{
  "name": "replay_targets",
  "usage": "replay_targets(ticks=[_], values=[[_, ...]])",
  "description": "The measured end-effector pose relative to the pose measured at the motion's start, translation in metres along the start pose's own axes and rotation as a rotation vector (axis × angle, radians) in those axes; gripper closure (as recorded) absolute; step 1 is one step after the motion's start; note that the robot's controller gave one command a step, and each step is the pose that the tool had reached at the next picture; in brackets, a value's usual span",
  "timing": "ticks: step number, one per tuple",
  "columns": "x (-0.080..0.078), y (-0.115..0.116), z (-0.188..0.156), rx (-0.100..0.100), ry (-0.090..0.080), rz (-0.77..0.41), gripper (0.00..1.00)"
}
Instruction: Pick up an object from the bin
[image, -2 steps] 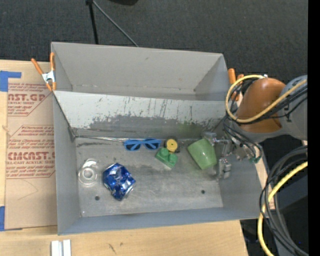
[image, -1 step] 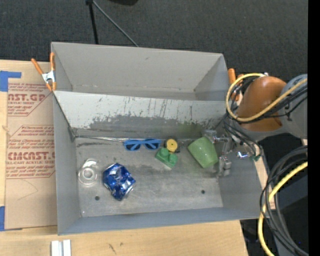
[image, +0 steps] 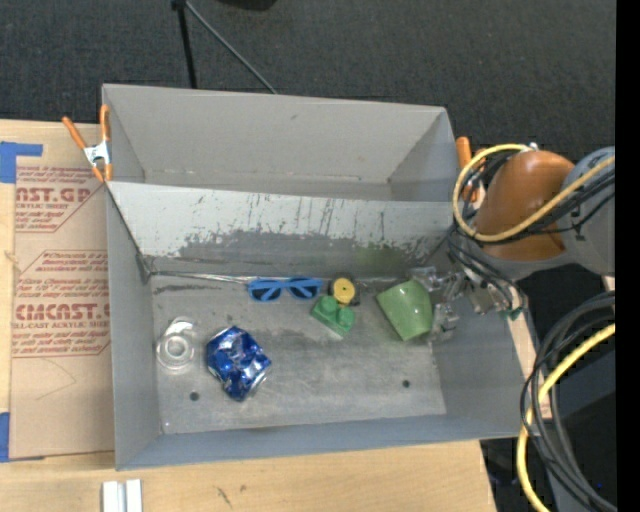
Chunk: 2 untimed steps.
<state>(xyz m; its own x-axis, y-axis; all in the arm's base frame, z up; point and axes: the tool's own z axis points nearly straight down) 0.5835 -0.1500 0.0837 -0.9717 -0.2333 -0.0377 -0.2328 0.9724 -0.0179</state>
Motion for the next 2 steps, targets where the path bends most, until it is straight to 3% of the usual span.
replay_targets(ticks=[1,2], values=[[-0.003,0.000,-0.025,-0.016,0.033,-0.001,1.00],[-0.009,-0.001,-0.114,-0.013,0.027,-0.002,1.00]])
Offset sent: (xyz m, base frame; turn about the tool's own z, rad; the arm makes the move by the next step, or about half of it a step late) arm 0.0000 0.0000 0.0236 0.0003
